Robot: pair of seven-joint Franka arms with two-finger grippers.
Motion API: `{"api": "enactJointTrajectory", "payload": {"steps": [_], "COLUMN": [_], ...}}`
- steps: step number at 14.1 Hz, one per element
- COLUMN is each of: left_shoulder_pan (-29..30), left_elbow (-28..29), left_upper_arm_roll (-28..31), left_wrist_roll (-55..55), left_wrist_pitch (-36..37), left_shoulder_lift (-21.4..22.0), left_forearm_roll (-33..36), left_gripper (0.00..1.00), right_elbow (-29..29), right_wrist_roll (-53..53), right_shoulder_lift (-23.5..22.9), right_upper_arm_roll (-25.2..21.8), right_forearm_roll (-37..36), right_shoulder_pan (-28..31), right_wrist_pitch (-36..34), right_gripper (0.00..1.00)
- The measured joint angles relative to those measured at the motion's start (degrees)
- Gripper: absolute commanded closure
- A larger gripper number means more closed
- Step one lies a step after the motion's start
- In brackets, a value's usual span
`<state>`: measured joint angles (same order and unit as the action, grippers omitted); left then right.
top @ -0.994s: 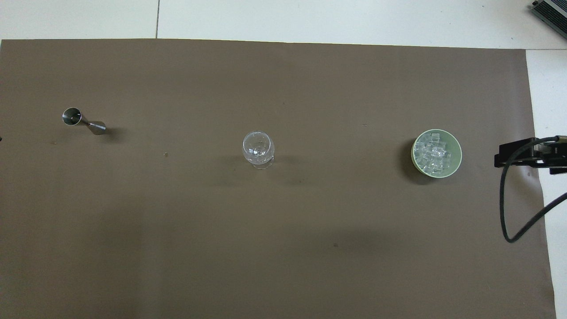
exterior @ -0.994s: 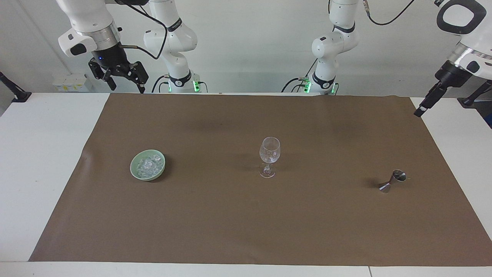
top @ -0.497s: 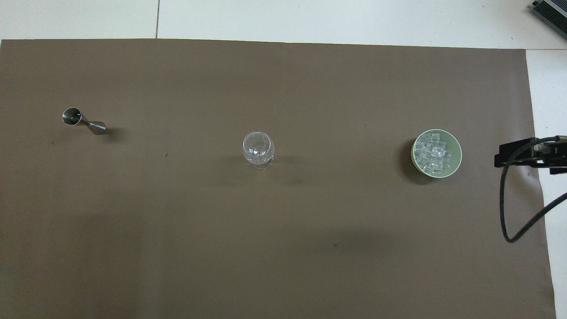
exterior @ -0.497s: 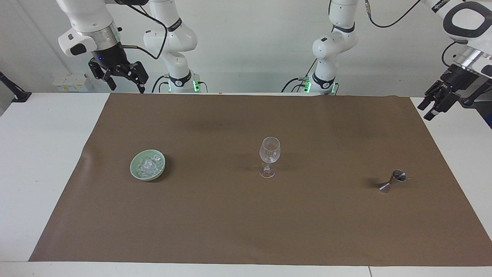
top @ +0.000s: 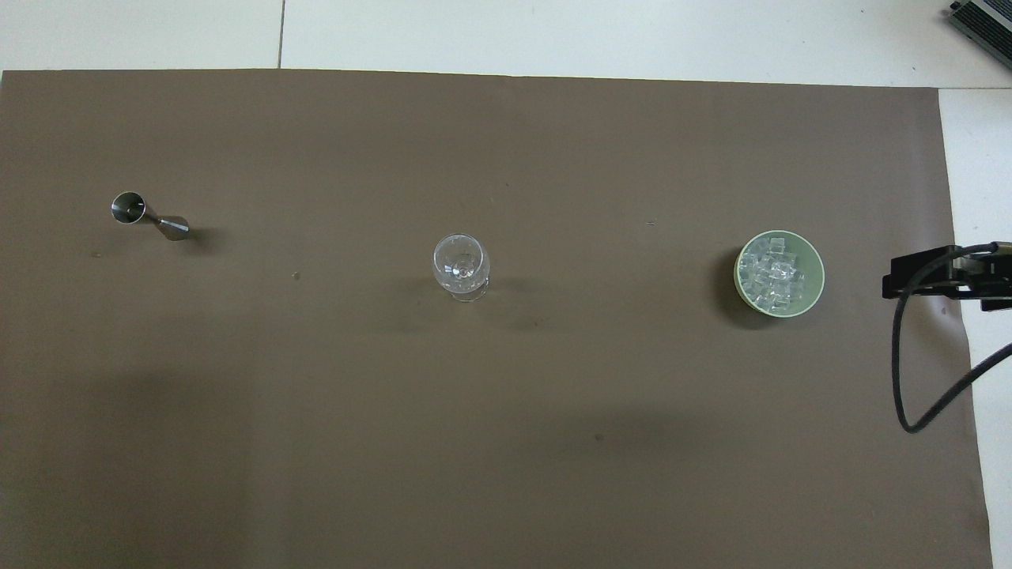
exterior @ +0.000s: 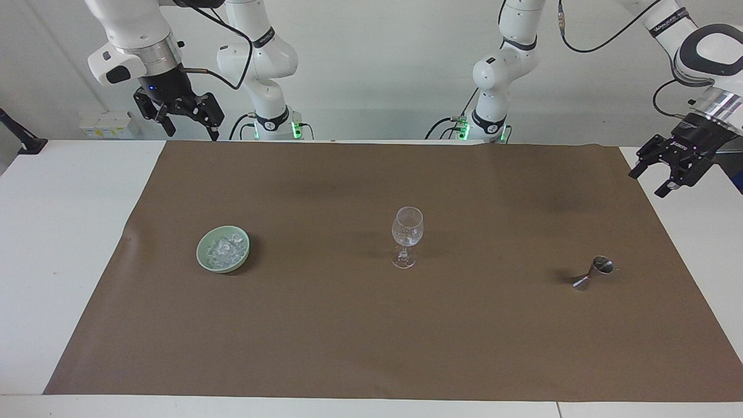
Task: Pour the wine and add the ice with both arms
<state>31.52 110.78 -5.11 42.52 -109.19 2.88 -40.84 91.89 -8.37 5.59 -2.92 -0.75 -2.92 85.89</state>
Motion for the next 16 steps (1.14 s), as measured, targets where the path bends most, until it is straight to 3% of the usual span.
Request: {"api": "enactJointTrajectory", "payload": {"steps": [11,16], "left_shoulder_pan": [3.6,6.4], "left_elbow": [9.8,11.0], "left_upper_arm_roll": [0.0,0.0], "left_wrist_roll": [2.8,2.9], "left_wrist_pitch": [-4.2,-4.4], "left_shoulder_lift": [-5.0,-11.2], "left_forearm_roll": [-19.9,-28.4], "left_gripper": [0.0,0.0], "right_elbow": [0.0,0.0], "right_wrist_roll": [0.0,0.0], "right_shoulder_lift": [0.0,0.0], "right_upper_arm_roll": [0.0,0.0], "right_forearm_roll": [0.0,0.0], "right_shoulder_pan": [0.0,0.0], "right_wrist_pitch": [0.0,0.0], "right_gripper": [0.0,0.0]}}
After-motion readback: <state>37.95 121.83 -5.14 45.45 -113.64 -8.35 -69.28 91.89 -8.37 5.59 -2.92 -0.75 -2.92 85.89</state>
